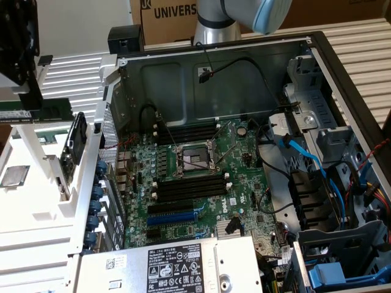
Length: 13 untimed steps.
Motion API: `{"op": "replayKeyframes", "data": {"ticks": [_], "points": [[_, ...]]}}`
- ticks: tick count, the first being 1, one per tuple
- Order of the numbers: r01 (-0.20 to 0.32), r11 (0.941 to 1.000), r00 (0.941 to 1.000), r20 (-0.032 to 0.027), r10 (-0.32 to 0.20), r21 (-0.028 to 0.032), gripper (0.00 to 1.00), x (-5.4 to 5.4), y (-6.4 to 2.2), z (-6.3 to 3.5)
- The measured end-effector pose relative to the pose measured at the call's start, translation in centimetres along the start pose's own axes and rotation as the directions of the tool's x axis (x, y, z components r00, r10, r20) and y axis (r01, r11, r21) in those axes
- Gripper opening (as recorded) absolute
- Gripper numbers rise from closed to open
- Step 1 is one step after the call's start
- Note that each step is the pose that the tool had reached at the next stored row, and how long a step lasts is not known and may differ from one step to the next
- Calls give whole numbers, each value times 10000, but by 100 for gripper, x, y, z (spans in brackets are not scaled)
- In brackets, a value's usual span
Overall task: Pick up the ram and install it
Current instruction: 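Pick up the ram and move it above insertion slot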
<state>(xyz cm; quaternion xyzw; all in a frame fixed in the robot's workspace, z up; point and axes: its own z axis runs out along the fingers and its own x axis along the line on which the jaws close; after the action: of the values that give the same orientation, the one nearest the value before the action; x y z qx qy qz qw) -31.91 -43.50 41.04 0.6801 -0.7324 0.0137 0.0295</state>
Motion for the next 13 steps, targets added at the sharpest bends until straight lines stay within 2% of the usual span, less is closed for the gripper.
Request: {"op": "replayKeyframes", "data": {"ticks": [4, 9, 13], "points": [[135, 9999, 9999, 3, -135, -27, 12, 12, -75, -86], [285, 9995, 9996, -8, -285, -158, 12, 8, -188, -115], [368, 9991, 9993, -12, -369, -188, 12, -3, -337, -128]]}}
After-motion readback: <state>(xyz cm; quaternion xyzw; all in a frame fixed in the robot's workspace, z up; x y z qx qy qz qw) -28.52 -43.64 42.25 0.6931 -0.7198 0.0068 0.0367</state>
